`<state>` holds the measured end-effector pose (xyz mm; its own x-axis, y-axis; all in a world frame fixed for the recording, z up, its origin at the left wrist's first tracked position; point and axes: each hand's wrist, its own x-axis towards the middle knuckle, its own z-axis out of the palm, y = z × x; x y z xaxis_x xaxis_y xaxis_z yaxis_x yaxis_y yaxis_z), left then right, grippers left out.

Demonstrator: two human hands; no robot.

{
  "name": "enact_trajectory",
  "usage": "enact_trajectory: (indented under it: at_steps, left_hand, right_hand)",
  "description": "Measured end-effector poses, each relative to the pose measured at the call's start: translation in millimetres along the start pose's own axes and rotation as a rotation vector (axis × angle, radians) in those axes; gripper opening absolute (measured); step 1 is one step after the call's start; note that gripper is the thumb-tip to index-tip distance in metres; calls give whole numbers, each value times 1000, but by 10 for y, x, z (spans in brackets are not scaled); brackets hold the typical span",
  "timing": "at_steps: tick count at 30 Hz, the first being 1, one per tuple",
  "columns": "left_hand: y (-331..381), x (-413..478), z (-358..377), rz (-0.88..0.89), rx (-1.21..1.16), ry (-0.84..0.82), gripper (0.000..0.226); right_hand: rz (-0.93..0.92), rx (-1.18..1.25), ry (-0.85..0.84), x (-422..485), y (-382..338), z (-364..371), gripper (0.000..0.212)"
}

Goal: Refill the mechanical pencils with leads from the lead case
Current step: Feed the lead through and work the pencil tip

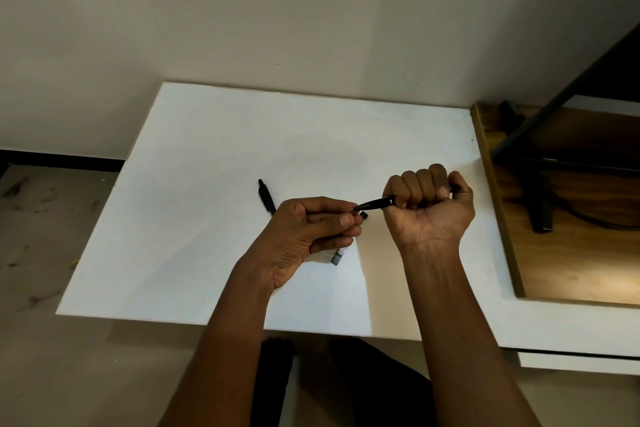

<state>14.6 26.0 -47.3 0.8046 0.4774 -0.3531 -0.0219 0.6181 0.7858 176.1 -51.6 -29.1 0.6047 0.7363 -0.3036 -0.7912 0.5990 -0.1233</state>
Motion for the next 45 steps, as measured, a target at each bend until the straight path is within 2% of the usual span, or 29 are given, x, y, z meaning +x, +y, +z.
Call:
enact_trajectory:
  at_steps: [11, 15, 30, 38, 42, 45]
  left_hand:
    - [8, 4, -32, 2, 1, 7, 36]
    - [9, 2, -30, 1, 2, 4, 33]
    - [6, 3, -38, 3, -10, -2, 36]
    - [-1, 13, -38, 6, -2, 9, 34]
    - [-6, 21, -32, 5, -1, 12, 34]
    - [-5, 20, -29, 5, 3, 13, 34]
  right_hand:
    - [15, 10, -11, 12, -21, -16, 53]
    - [11, 8, -8, 3, -14, -1, 44]
    - [-14, -15, 5, 0, -5, 10, 38]
    - [9, 0, -3, -8, 3, 10, 42]
    - [20, 10, 3, -1, -1, -3, 52]
    - [19, 8, 8, 1, -6, -7, 53]
